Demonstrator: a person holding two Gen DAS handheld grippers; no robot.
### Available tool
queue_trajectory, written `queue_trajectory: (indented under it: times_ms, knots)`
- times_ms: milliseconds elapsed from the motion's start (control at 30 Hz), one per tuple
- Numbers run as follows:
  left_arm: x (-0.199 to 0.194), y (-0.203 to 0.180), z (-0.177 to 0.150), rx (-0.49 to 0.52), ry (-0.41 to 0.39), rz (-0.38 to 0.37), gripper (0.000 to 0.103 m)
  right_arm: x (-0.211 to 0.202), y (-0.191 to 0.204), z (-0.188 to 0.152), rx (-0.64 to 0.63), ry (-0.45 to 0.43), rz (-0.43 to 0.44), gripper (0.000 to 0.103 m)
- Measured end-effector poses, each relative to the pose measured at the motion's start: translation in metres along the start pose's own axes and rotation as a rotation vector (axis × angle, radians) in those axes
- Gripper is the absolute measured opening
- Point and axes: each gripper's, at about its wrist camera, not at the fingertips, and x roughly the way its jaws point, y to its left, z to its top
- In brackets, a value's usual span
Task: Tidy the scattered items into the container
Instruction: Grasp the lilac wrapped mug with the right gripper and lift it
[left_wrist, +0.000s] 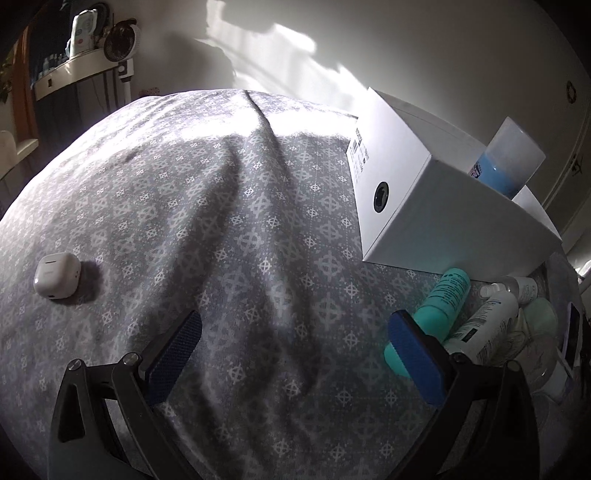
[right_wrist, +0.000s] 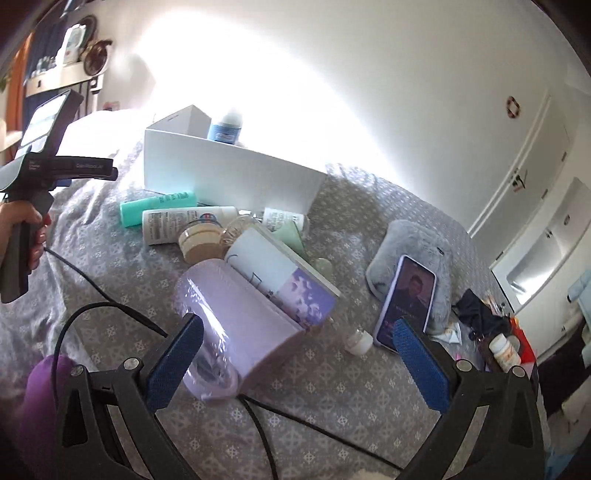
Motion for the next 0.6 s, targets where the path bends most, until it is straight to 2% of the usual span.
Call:
queue_trajectory:
  times_ms: [100, 200, 233, 300, 367, 500, 600]
  knots:
    - [0.009, 0.004, -0.012, 0.012, 0.044, -0.002, 0.101, 0.028, 0.007, 0.029, -0.123, 0.07, 0.069, 0.103]
    - [0.009, -0.003, -0.023, 0.091, 0.035, 0.022, 0.102, 0.066, 0.016, 0.048, -0.221, 0.221, 0.16, 0.103]
    - [0.01, -0.007, -0.028, 0.127, 0.033, 0.034, 0.102, 0.08, 0.021, 0.055, -0.247, 0.298, 0.198, 0.103]
    - [0.011, -0.016, -0.036, 0.196, 0.028, 0.071, 0.102, 0.103, 0.035, 0.051, -0.31, 0.427, 0.243, 0.103]
    - [0.011, -0.021, -0.039, 0.226, 0.014, 0.094, 0.102, 0.116, 0.045, 0.048, -0.376, 0.456, 0.226, 0.103]
    - [0.01, -0.017, -0.039, 0.208, 0.017, 0.071, 0.103, 0.142, 0.056, 0.041, -0.37, 0.517, 0.214, 0.103]
    - [0.009, -0.018, -0.04, 0.215, 0.013, 0.079, 0.103, 0.149, 0.059, 0.032, -0.377, 0.528, 0.212, 0.103]
